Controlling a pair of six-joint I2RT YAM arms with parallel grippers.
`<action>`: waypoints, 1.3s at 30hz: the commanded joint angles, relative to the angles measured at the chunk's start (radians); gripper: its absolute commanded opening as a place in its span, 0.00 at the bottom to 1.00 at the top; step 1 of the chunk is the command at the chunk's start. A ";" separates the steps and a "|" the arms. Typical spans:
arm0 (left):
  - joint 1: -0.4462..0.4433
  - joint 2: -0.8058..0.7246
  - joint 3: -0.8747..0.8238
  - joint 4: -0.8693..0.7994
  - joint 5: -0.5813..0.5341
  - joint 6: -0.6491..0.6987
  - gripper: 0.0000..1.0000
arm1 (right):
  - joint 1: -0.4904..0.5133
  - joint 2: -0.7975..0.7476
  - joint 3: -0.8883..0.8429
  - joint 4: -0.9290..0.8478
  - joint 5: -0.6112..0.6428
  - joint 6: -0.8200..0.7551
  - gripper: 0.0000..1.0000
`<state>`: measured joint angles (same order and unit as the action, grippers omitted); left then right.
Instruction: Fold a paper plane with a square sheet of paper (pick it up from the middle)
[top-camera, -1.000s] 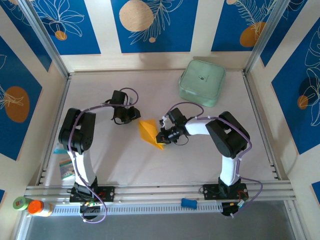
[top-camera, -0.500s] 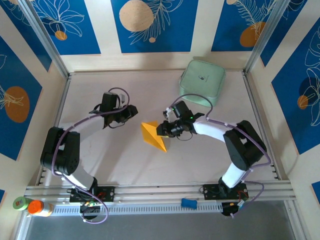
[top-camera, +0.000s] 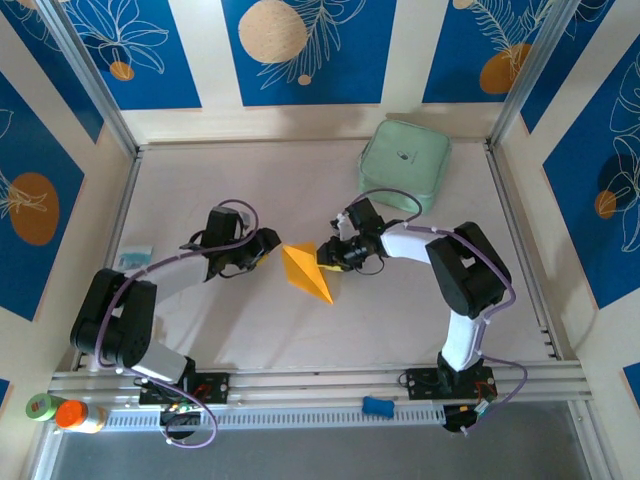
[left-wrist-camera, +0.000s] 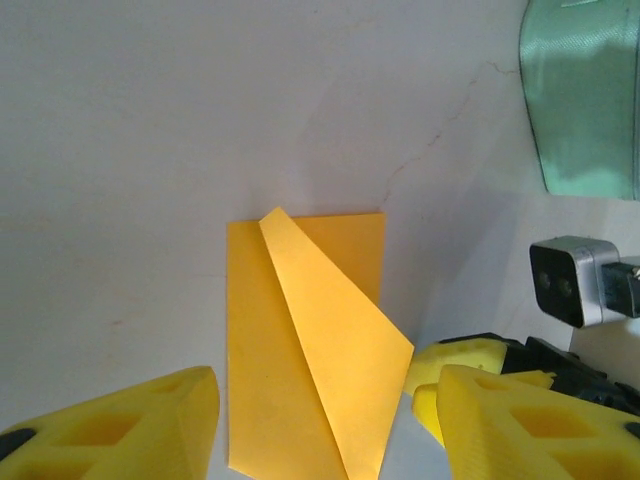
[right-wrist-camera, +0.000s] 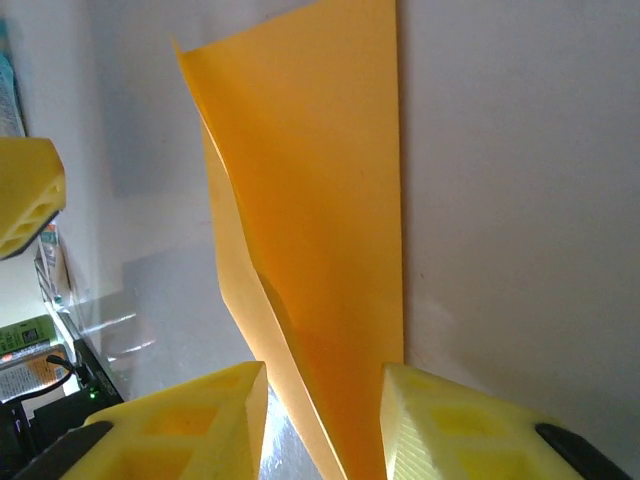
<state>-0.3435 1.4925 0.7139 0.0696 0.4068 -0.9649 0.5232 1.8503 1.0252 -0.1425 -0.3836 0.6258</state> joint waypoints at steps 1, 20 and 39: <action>-0.006 -0.023 -0.013 0.010 -0.022 -0.004 0.62 | 0.008 0.028 0.036 0.014 -0.068 -0.027 0.32; -0.007 -0.092 -0.090 0.218 0.090 -0.006 0.89 | -0.012 -0.030 0.016 0.194 -0.182 0.045 0.03; -0.107 -0.003 -0.077 0.678 0.308 -0.109 0.63 | -0.061 -0.221 -0.071 0.422 -0.328 0.340 0.02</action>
<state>-0.4374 1.4693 0.6075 0.6594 0.6628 -1.0637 0.4717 1.6638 0.9688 0.2260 -0.6586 0.9020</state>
